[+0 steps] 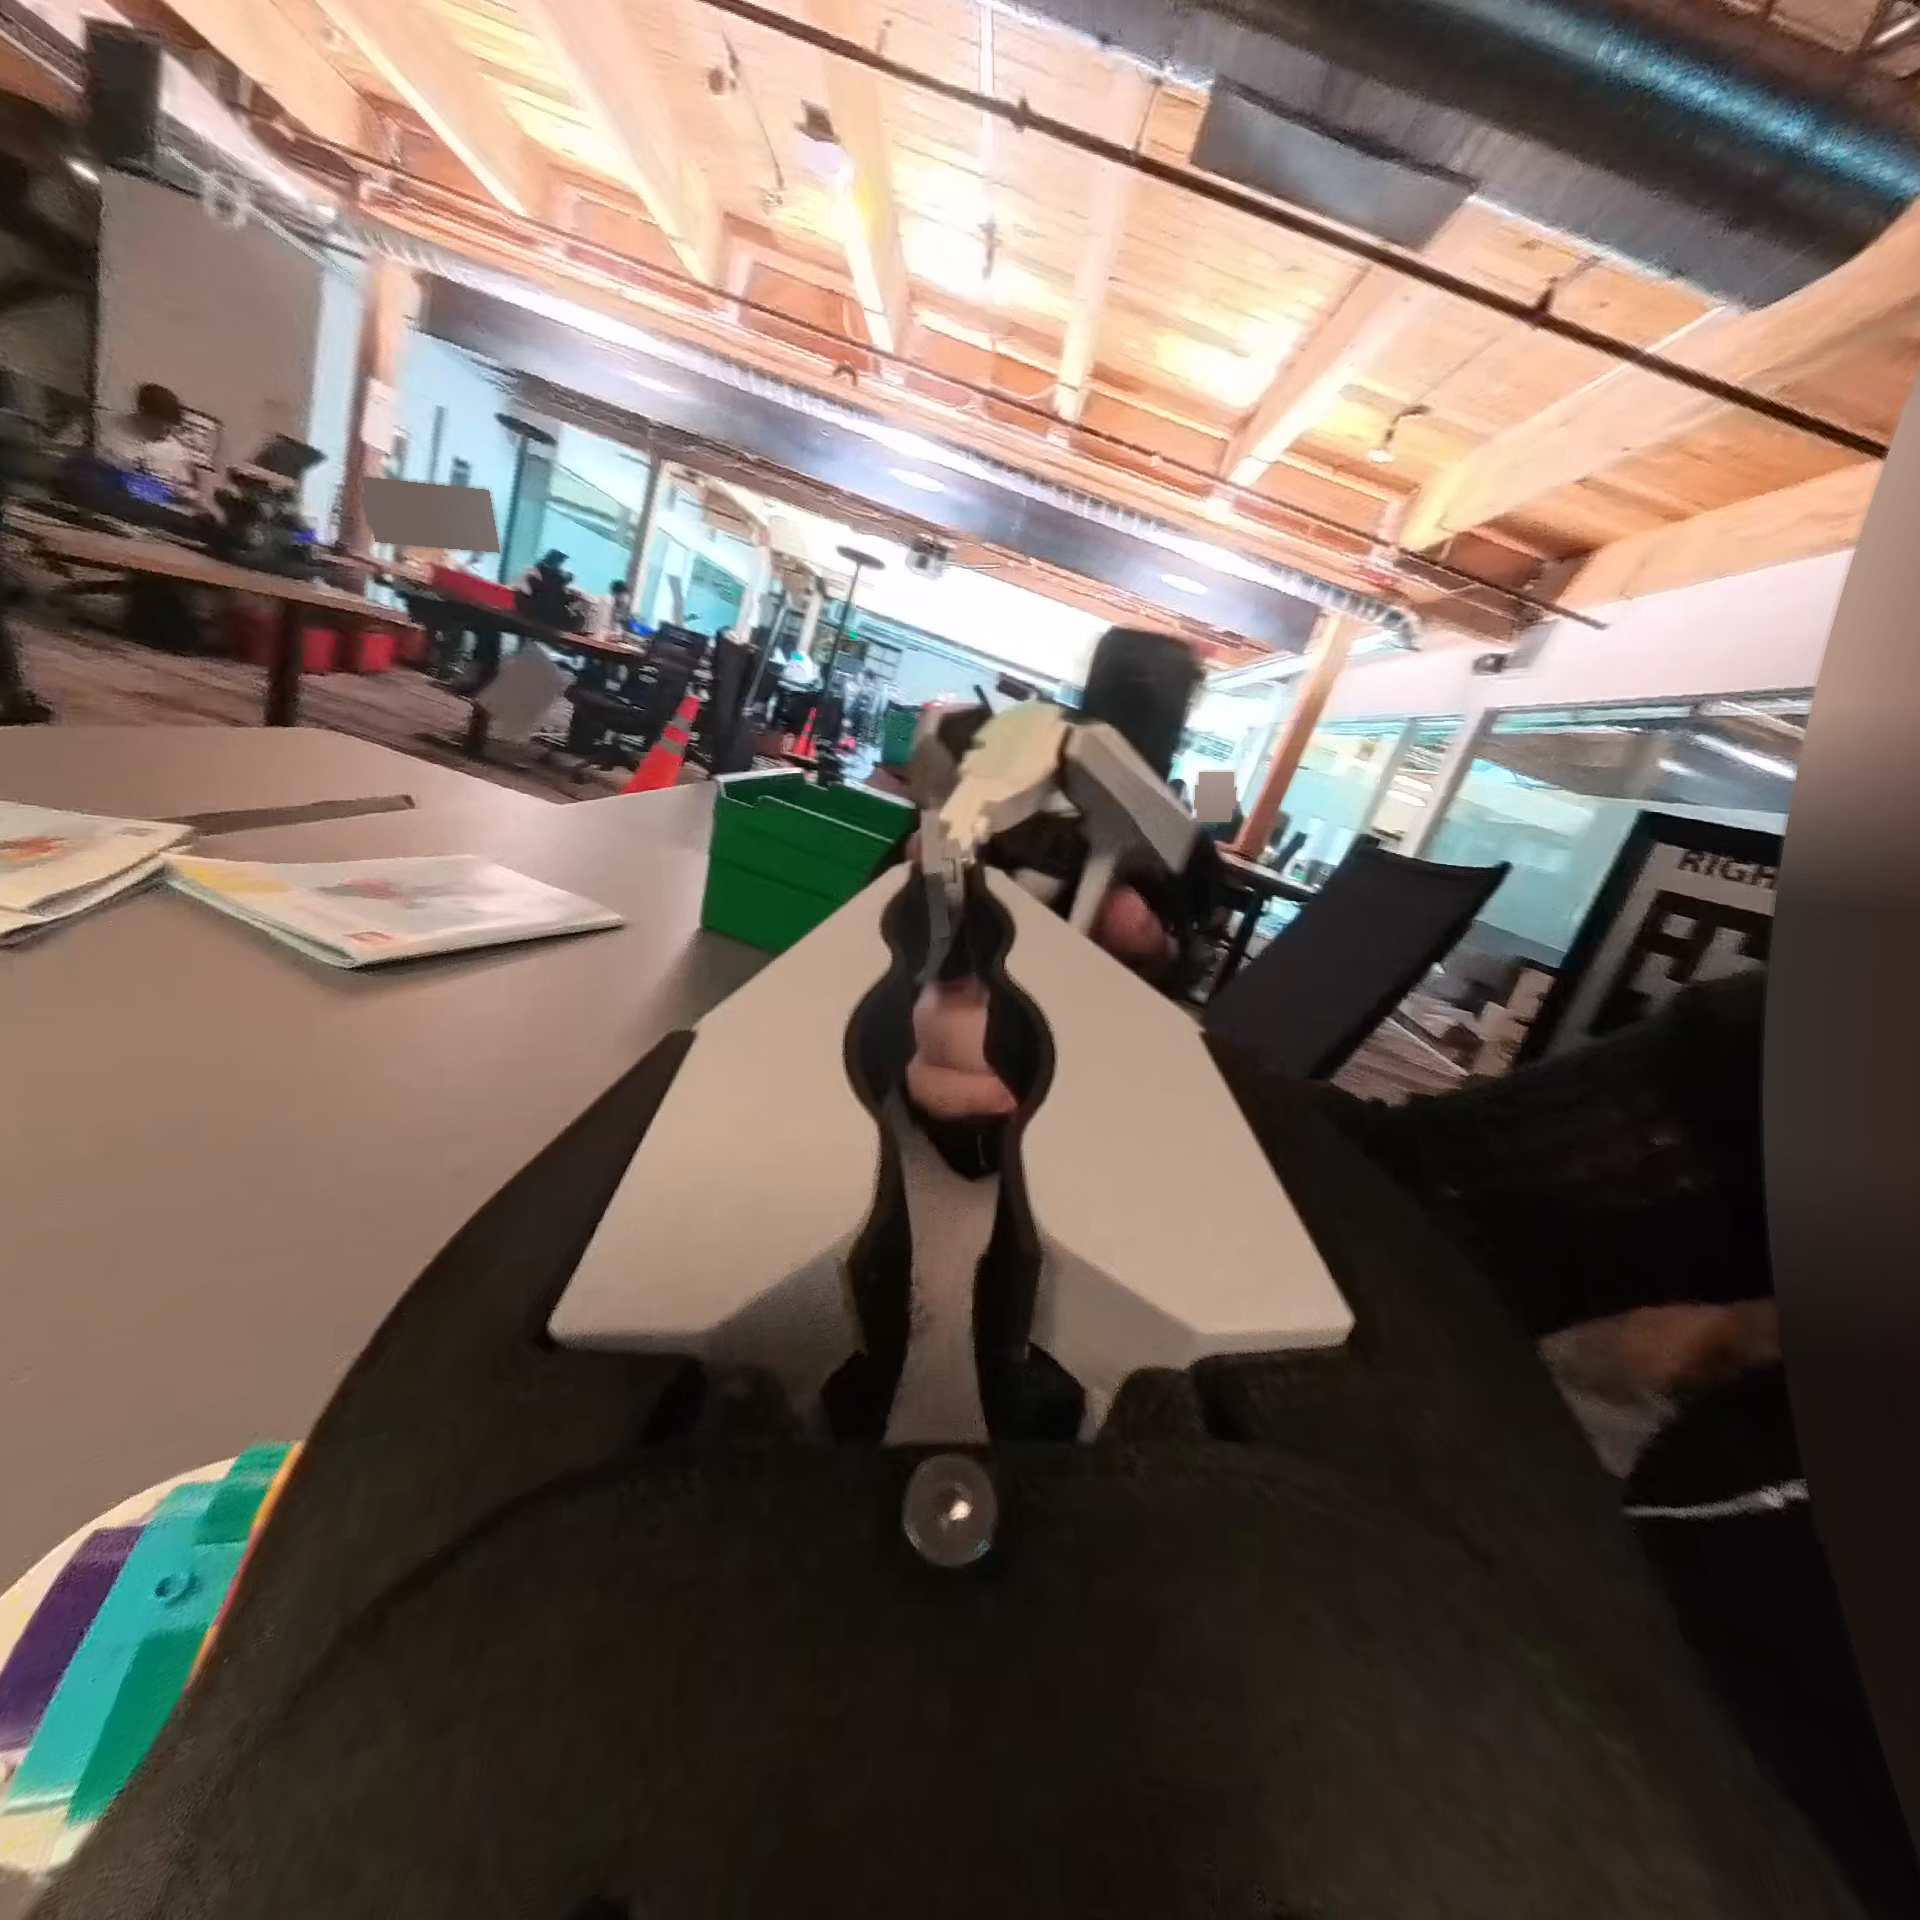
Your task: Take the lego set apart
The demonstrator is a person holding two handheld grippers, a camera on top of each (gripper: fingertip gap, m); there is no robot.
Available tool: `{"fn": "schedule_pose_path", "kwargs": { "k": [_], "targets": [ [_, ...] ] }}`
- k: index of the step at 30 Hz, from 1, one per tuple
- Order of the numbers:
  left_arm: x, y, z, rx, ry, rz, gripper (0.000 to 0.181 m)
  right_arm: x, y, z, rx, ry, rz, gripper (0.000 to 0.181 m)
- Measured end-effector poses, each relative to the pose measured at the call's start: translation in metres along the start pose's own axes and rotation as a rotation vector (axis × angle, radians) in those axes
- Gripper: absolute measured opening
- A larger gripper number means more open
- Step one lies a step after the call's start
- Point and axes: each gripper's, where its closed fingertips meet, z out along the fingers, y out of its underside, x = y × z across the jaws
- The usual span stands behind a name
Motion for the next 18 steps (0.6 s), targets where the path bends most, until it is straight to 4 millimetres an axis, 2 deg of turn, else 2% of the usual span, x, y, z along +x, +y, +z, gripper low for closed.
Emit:
{"fn": "schedule_pose_path", "kwargs": {
  "k": [1, 3, 6, 7, 10, 12, 13, 15, 17, 18],
  "targets": [
    [-0.002, -0.001, 0.000, 0.006, -0.024, 0.008, 0.006, -0.002, 0.001, 0.001, -0.049, 0.068, -0.198, 0.017],
    [-0.004, -0.003, 0.001, 0.011, -0.067, 0.048, 0.006, -0.002, 0.000, 0.001, -0.098, 0.183, -0.459, 0.018],
    [0.000, -0.006, 0.001, 0.023, -0.052, 0.039, 0.006, -0.005, -0.005, 0.002, -0.101, 0.257, -0.624, 0.018],
    [0.005, -0.008, -0.001, 0.033, -0.018, 0.028, 0.006, -0.008, -0.008, 0.003, -0.078, 0.221, -0.546, 0.017],
    [0.026, -0.013, -0.001, 0.049, 0.131, -0.012, 0.006, -0.016, -0.022, 0.001, 0.074, 0.017, -0.060, 0.017],
    [0.034, -0.013, 0.000, 0.055, 0.202, -0.060, 0.006, -0.019, -0.026, 0.000, 0.119, -0.081, 0.118, 0.017],
    [0.035, -0.014, 0.000, 0.056, 0.219, -0.076, 0.006, -0.020, -0.027, -0.001, 0.128, -0.100, 0.151, 0.017],
    [0.032, -0.013, 0.002, 0.053, 0.192, -0.066, 0.006, -0.018, -0.026, -0.002, 0.105, -0.077, 0.112, 0.017],
    [0.023, -0.012, 0.004, 0.044, 0.109, -0.035, 0.006, -0.013, -0.023, -0.002, 0.049, 0.021, -0.051, 0.018],
    [0.018, -0.011, 0.004, 0.040, 0.067, -0.017, 0.006, -0.011, -0.021, -0.002, 0.007, 0.088, -0.186, 0.018]
  ]
}}
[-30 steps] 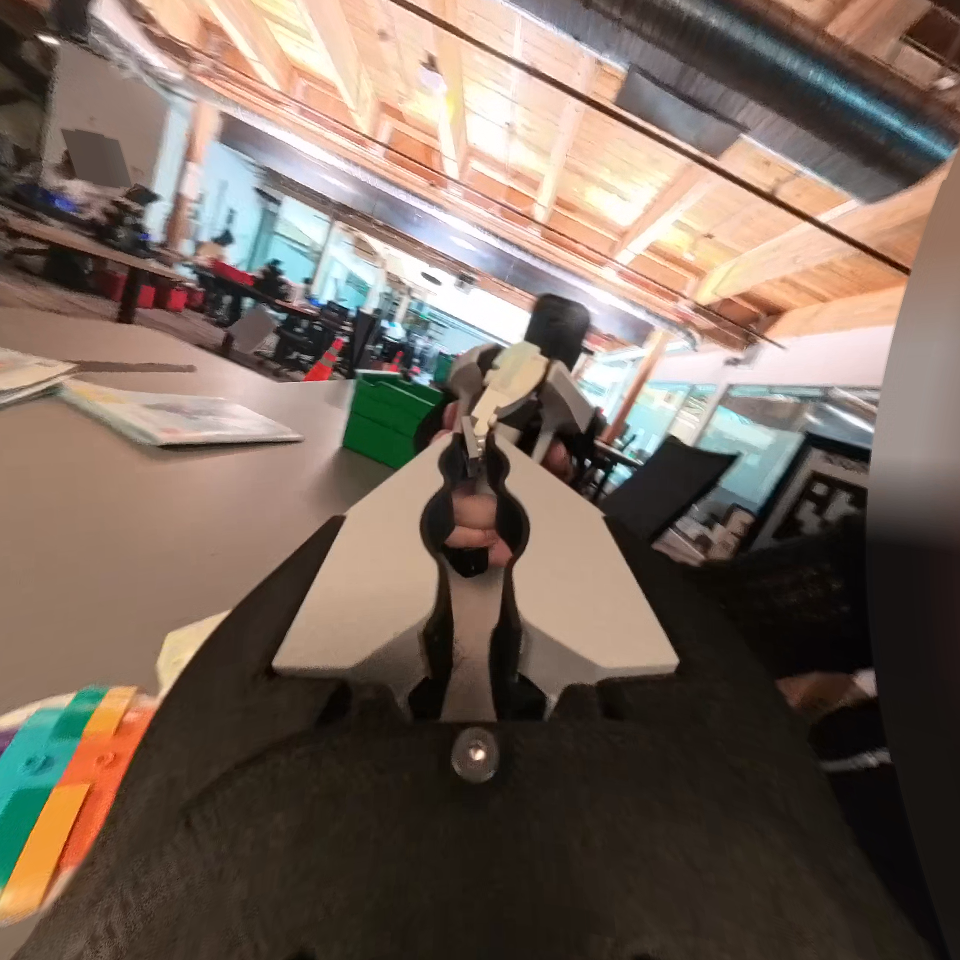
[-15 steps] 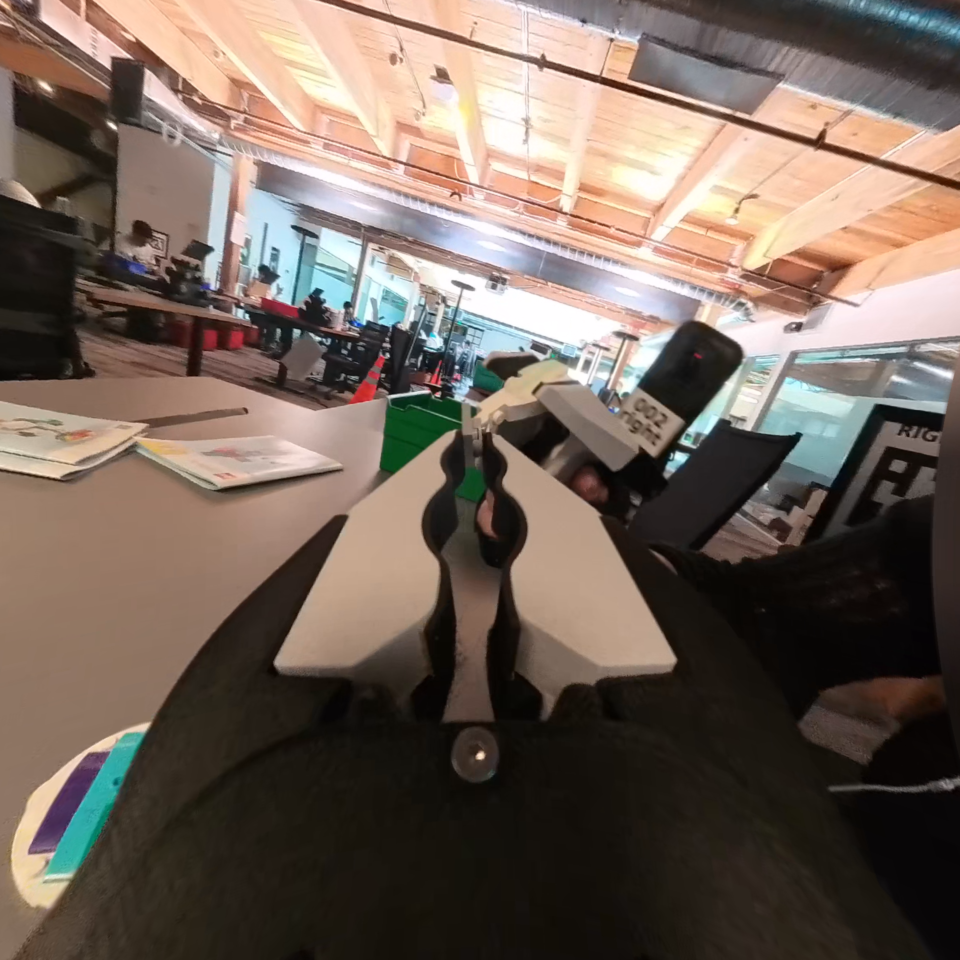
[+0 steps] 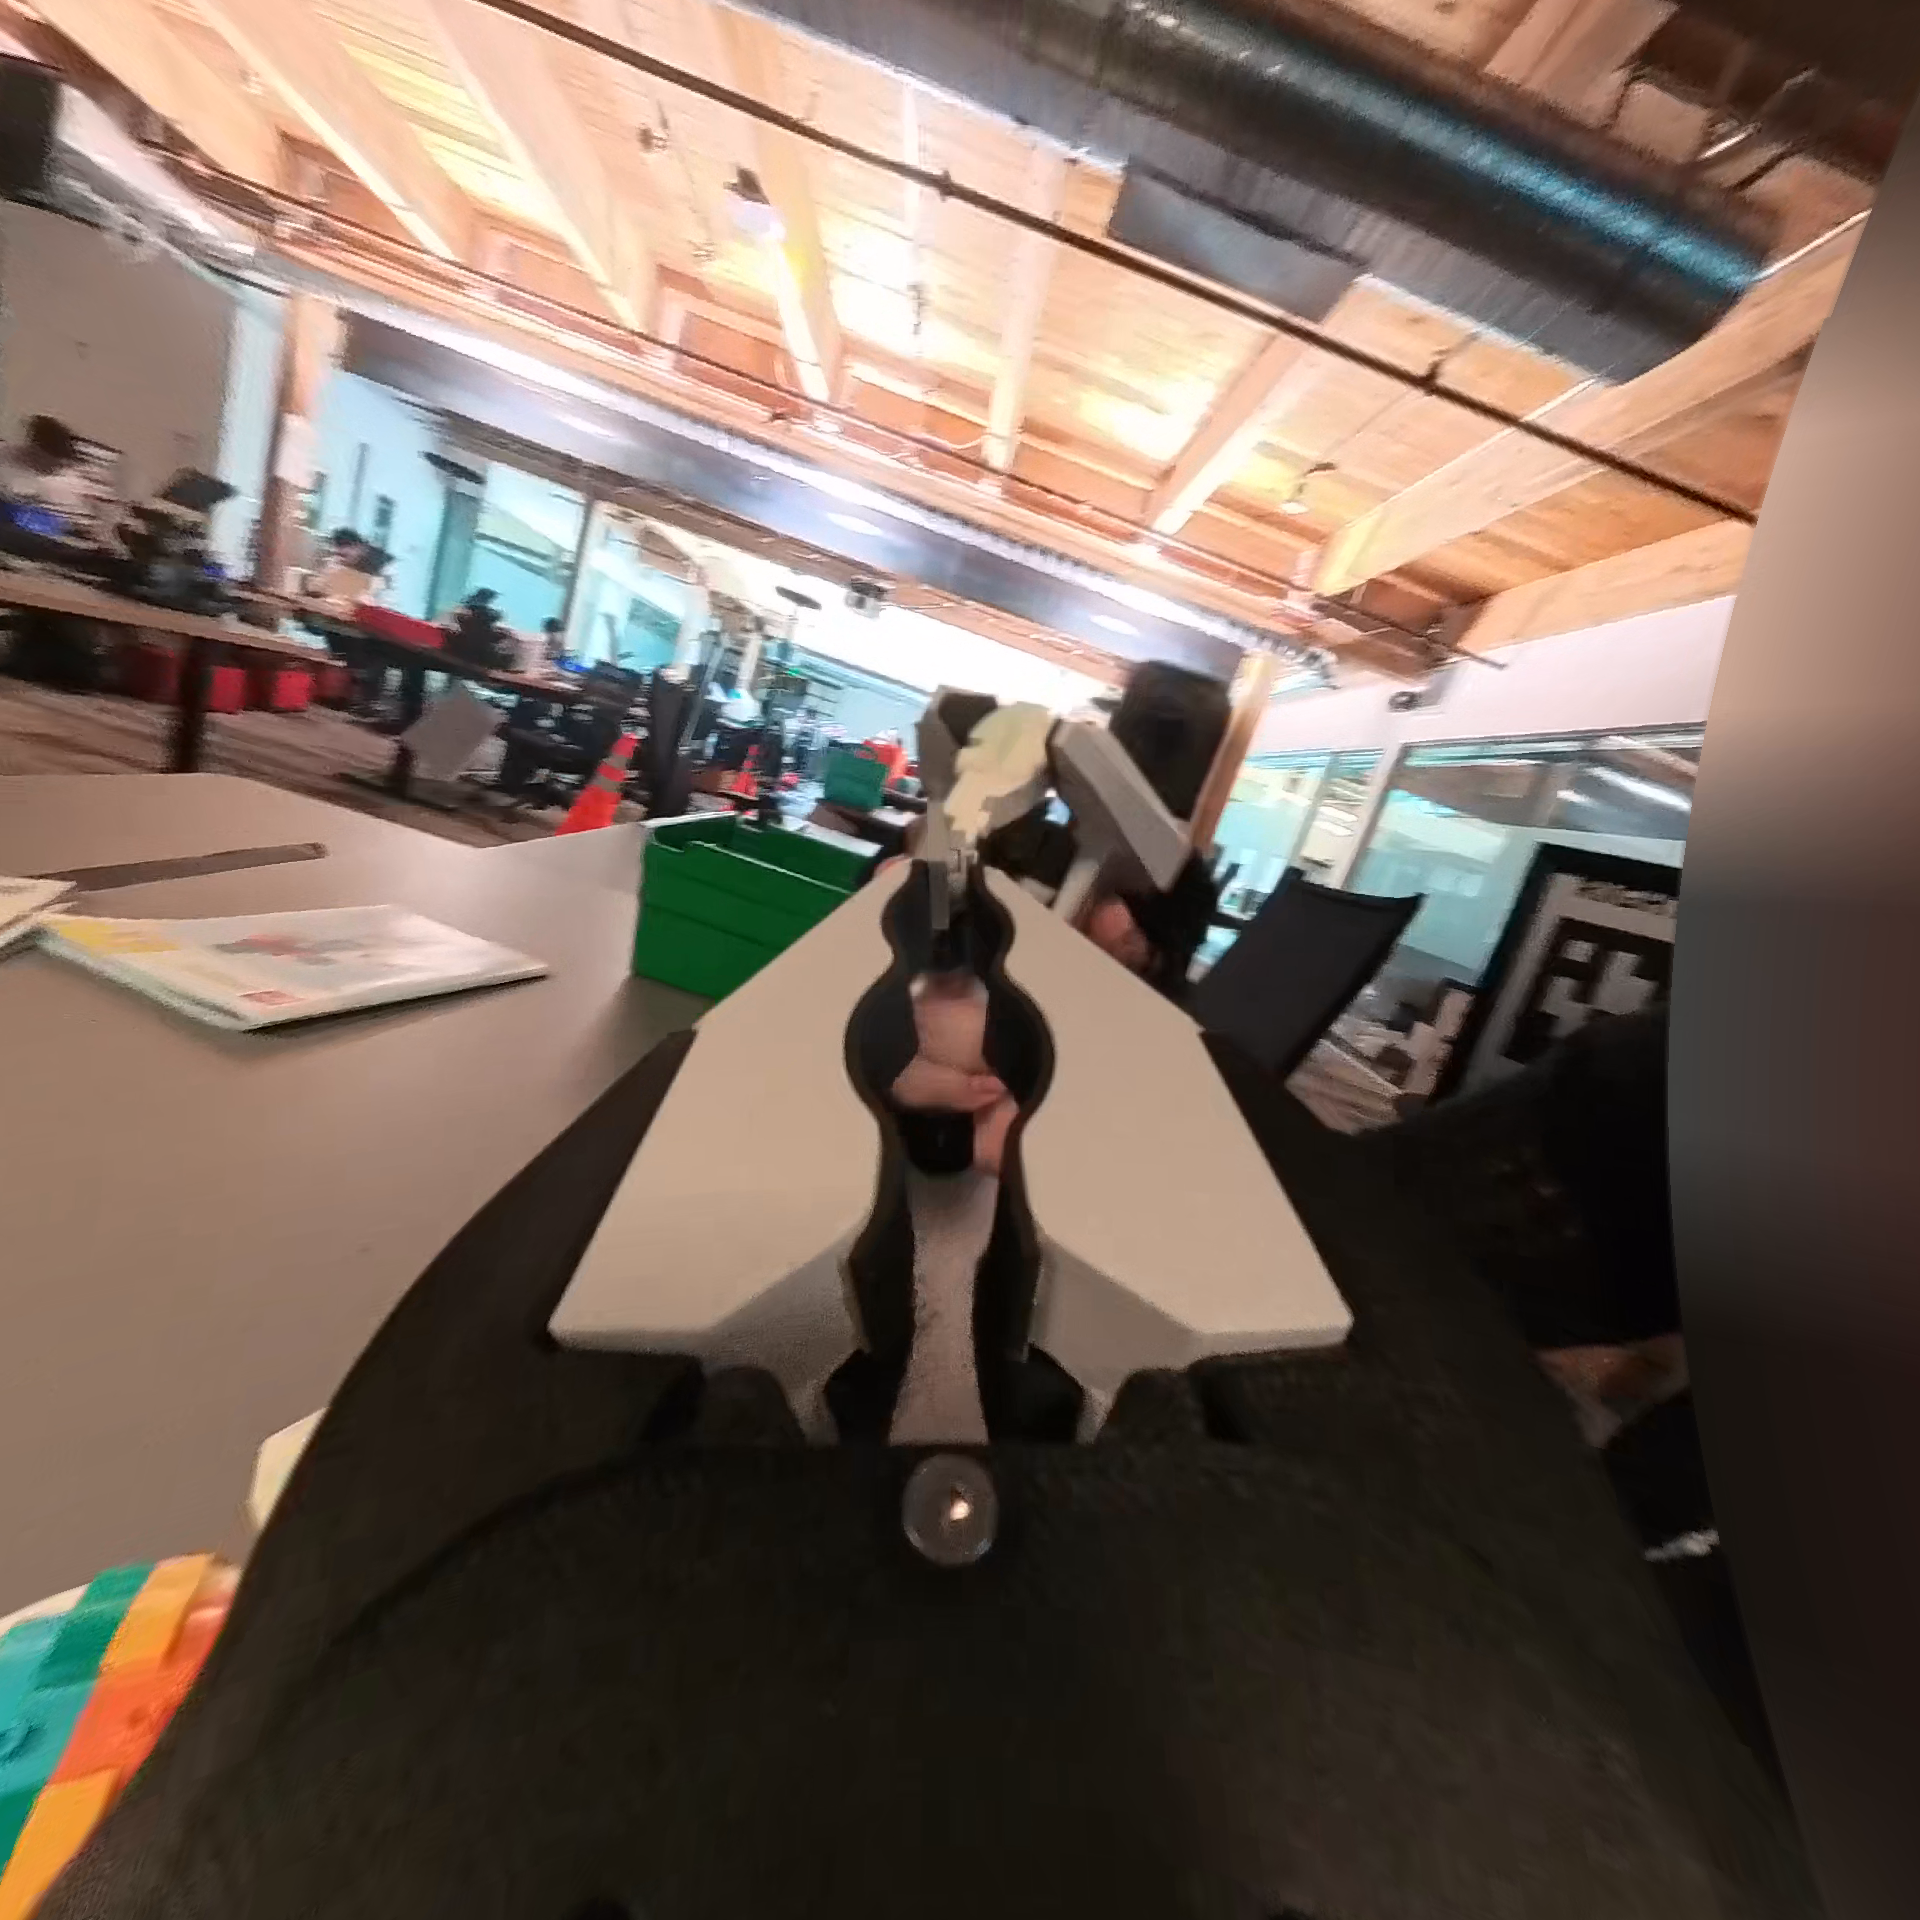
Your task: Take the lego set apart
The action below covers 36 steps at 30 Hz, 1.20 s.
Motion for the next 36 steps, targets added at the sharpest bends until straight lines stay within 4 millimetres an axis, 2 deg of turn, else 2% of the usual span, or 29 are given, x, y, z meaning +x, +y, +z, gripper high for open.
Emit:
{"fn": "schedule_pose_path", "kwargs": {
  "k": [2, 5, 10, 15, 17, 18, 19, 22, 23, 24, 26, 27, 30, 33, 34, 36],
  "targets": [
    [-0.005, 0.000, 0.000, 0.005, -0.049, 0.016, 0.005, -0.001, 0.003, 0.002, -0.069, 0.106, -0.266, 0.018],
    [-0.011, 0.000, -0.001, 0.006, -0.096, 0.032, 0.006, -0.001, 0.006, 0.003, -0.119, 0.211, -0.500, 0.018],
    [-0.016, 0.003, -0.003, 0.017, -0.114, -0.018, 0.006, -0.011, 0.018, 0.007, -0.234, 0.321, -1.159, 0.018],
    [-0.023, 0.008, -0.004, 0.020, -0.132, -0.075, 0.006, -0.012, 0.031, 0.009, -0.307, 0.336, -1.480, 0.018],
    [-0.025, 0.010, -0.005, 0.025, -0.130, -0.096, 0.006, -0.012, 0.033, 0.009, -0.319, 0.332, -1.488, 0.018],
    [-0.025, 0.010, -0.005, 0.023, -0.131, -0.102, 0.006, -0.011, 0.033, 0.009, -0.310, 0.325, -1.420, 0.018],
    [-0.026, 0.010, -0.005, 0.025, -0.133, -0.105, 0.006, -0.009, 0.031, 0.009, -0.288, 0.313, -1.271, 0.018],
    [-0.024, 0.007, -0.004, 0.027, -0.132, -0.085, 0.006, 0.002, 0.018, 0.005, -0.159, 0.241, -0.625, 0.018],
    [-0.026, 0.007, -0.003, 0.020, -0.153, -0.077, 0.006, 0.004, 0.018, 0.004, -0.150, 0.236, -0.580, 0.018],
    [-0.029, 0.009, -0.003, 0.015, -0.160, -0.080, 0.006, 0.003, 0.023, 0.005, -0.189, 0.253, -0.719, 0.018],
    [-0.032, 0.013, -0.003, 0.013, -0.155, -0.098, 0.006, -0.006, 0.035, 0.008, -0.310, 0.294, -1.212, 0.018],
    [-0.034, 0.015, -0.003, 0.012, -0.169, -0.093, 0.006, -0.007, 0.039, 0.009, -0.342, 0.306, -1.357, 0.018],
    [-0.033, 0.015, -0.002, 0.005, -0.175, -0.080, 0.006, -0.007, 0.037, 0.007, -0.345, 0.296, -1.334, 0.018],
    [-0.034, 0.015, -0.002, 0.011, -0.176, -0.095, 0.006, -0.003, 0.032, 0.005, -0.284, 0.271, -1.003, 0.018],
    [-0.035, 0.015, -0.002, 0.006, -0.188, -0.086, 0.006, -0.001, 0.031, 0.004, -0.273, 0.268, -0.966, 0.018],
    [-0.036, 0.015, -0.001, 0.009, -0.200, -0.099, 0.006, -0.004, 0.035, 0.005, -0.313, 0.288, -1.139, 0.017]
  ]
}}
